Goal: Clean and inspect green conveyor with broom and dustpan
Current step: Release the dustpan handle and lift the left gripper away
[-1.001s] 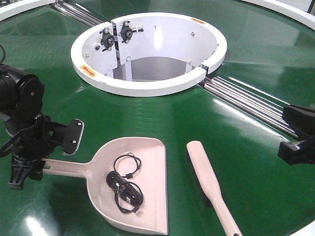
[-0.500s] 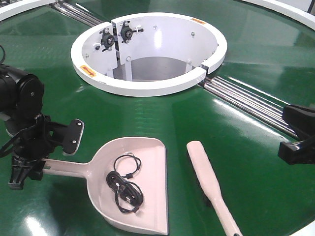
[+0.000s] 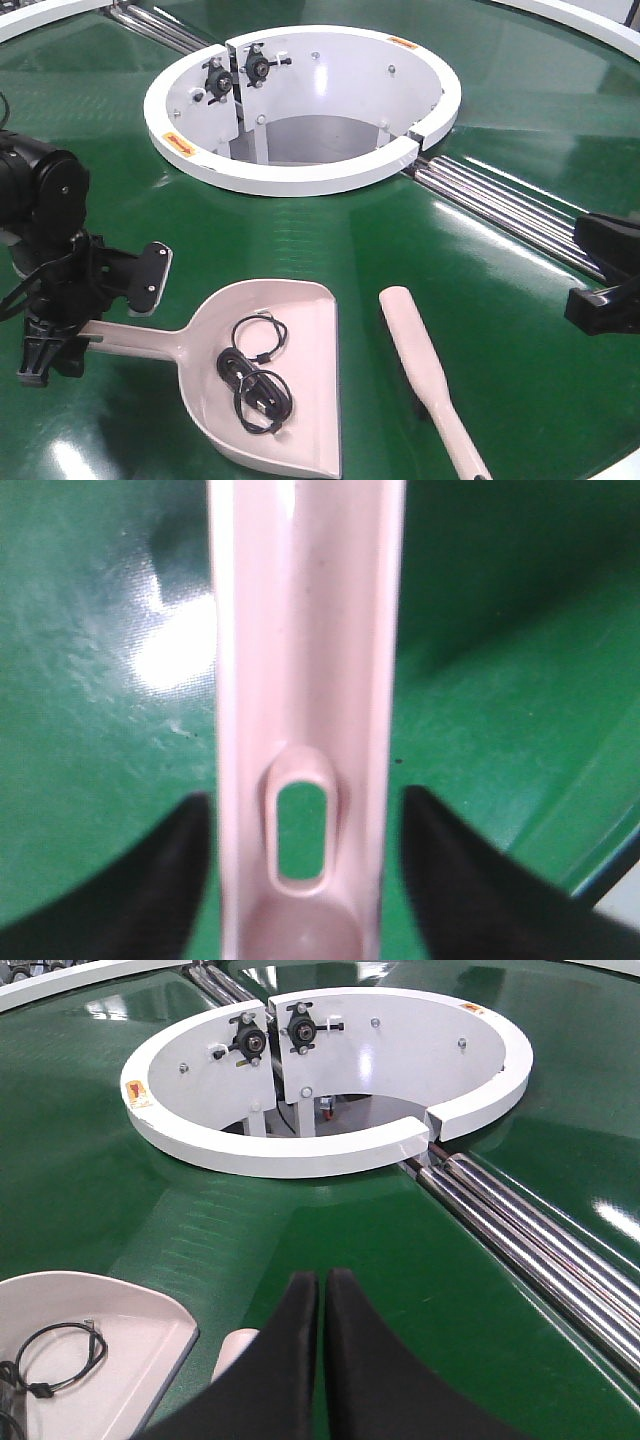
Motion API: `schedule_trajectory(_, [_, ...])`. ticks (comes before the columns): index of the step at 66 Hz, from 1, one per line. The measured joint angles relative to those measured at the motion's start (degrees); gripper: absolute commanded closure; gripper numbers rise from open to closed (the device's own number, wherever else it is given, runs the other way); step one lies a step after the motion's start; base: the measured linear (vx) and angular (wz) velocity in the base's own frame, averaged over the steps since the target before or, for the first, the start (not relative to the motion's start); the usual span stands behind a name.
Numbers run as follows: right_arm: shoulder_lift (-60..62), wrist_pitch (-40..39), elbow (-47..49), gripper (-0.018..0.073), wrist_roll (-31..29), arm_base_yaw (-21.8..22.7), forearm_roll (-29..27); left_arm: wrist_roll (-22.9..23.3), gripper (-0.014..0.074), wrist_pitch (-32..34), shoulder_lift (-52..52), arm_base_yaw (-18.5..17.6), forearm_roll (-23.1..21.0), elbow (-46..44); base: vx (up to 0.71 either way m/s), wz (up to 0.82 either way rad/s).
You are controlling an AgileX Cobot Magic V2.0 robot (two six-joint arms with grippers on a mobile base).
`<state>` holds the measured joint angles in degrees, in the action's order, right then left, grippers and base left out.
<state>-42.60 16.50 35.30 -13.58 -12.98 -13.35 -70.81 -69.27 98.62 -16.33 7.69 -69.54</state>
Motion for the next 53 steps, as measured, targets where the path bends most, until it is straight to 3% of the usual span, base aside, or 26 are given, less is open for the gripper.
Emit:
schedule_trajectory(8, [0.0, 0.0, 0.0, 0.0569, 0.0, 0.0, 0.0, 0.98, 0.0019, 0.0, -1.52, -0.06, 0.08, 0.0, 0.0, 0.0])
schedule_trajectory(27, [0.0, -0.4, 0.0, 0.0569, 0.0, 0.0, 0.0, 6.3, 0.0048, 0.38, -9.14, -0.06, 1.04, 0.0, 0.0, 0.0])
schedule_trajectory(41, [0.0, -2.52, 0.0, 0.0569, -0.05, 0.0, -0.05, 17.43, 0.0176, 4.29, -17.76, -0.06, 1.04, 0.0, 0.0, 0.0])
schedule_trajectory(53, [0.0, -2.87, 0.0, 0.0569, 0.0, 0.0, -0.05, 30.88, 0.0374, 10.87, -24.22, -0.06, 1.04, 0.0, 0.0, 0.0])
